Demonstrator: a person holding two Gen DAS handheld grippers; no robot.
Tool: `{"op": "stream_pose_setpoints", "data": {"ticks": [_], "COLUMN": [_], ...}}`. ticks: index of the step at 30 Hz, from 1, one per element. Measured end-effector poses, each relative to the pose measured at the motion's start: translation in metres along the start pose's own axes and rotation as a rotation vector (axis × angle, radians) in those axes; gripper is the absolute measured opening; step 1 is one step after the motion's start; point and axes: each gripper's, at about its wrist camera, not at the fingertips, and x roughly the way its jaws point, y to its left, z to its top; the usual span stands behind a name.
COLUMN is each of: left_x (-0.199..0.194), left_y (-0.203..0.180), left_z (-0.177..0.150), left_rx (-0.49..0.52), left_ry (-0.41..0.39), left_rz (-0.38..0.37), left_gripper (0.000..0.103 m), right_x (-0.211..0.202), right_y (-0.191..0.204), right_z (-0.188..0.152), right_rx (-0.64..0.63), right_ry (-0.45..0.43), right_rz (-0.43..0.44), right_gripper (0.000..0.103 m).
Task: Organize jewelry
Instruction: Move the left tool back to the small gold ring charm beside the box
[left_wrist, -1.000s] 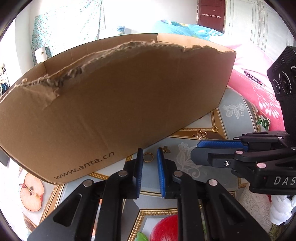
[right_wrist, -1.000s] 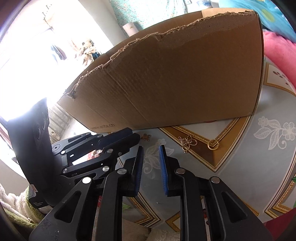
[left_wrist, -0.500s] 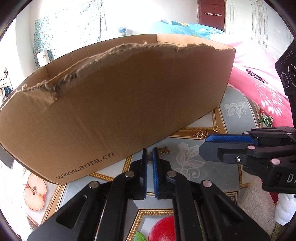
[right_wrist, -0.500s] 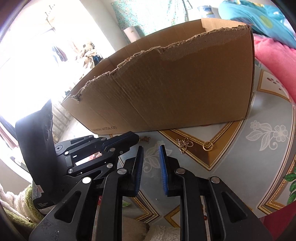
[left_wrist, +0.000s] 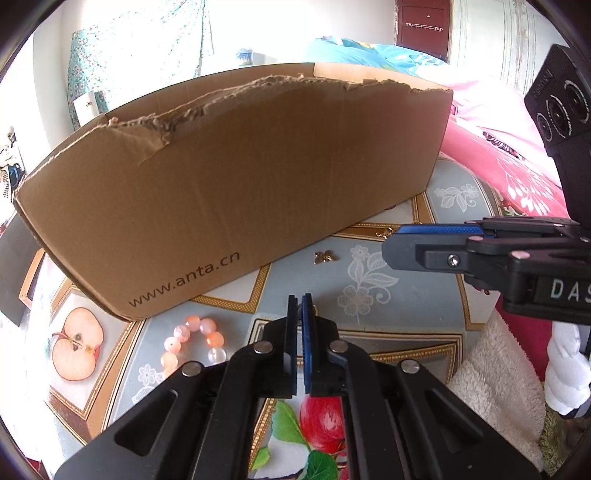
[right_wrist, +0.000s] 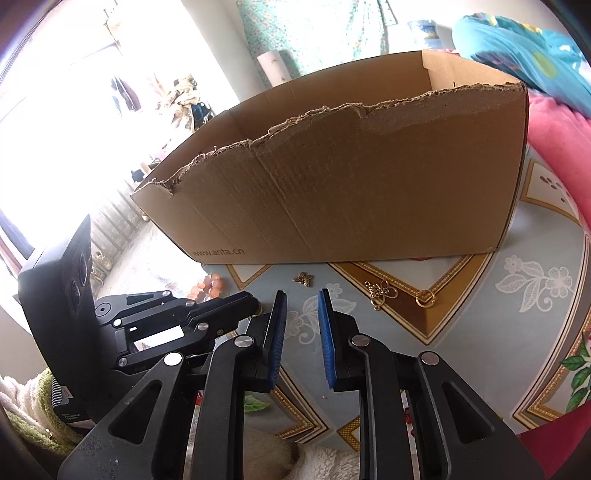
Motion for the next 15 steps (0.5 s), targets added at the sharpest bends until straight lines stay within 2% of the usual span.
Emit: {"op": "stream_pose_setpoints", "data": {"ticks": [3, 6, 8, 11, 15], "left_x": [-0.006, -0.022, -0.029, -0.025, -0.015], "left_y": [0.004, 0.007, 0.006, -0.002, -0.007], "left_z": [-0.004, -0.003, -0.001, -0.004, -0.008], "left_rx": [-0.021, -0.044, -0.036, -0.006, -0.02], "left_ry": [-0.013, -0.079, -0.096, -0.052, 0.006], "left_rz": [-0.026, -0.054, -0.066, -0.049, -0.03], "left_gripper": [0.002, 0.002, 0.004, 0.011, 0.012], "right_x": [0.002, 0.002, 0.003, 0.006, 0.006], "right_y": [-0.003, -0.004, -0.005, -0.005, -0.007], "right_z": [0.002, 0.003, 0.005, 0.005, 0.004], "right_rx": [0.003, -0.002, -0.004, -0.001, 0.004], "right_ry": [0.007, 0.016, 0.019, 0.02, 0.019], "right_rz": [0.0, -0.001, -0.002, -0.001, -0.001], "right_gripper": [0.019, 0.019, 0.019, 0.019, 0.019]}}
